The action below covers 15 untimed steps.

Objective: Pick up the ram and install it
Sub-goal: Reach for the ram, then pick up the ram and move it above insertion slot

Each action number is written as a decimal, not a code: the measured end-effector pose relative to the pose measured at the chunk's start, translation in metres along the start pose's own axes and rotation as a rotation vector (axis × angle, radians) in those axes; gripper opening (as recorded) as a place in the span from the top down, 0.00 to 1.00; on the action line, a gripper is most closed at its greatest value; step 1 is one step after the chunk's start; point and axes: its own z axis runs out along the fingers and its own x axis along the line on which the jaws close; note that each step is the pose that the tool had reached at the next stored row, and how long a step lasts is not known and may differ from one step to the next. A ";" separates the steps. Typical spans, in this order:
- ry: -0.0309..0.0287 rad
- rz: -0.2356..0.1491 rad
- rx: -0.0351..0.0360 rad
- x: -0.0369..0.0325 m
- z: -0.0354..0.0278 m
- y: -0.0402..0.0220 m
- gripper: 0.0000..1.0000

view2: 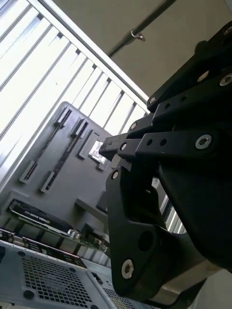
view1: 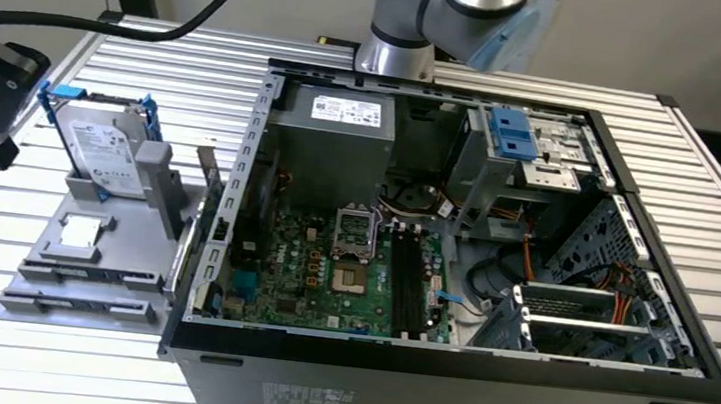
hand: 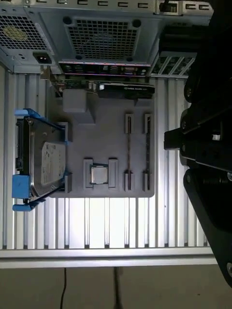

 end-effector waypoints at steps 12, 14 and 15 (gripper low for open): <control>0.0001 0.000 0.0000 0.0012 -0.0001 -0.0015 1.00; 0.0000 0.000 0.0000 0.0012 0.0000 -0.0015 1.00; 0.0000 0.000 0.0000 0.0012 0.0000 -0.0015 1.00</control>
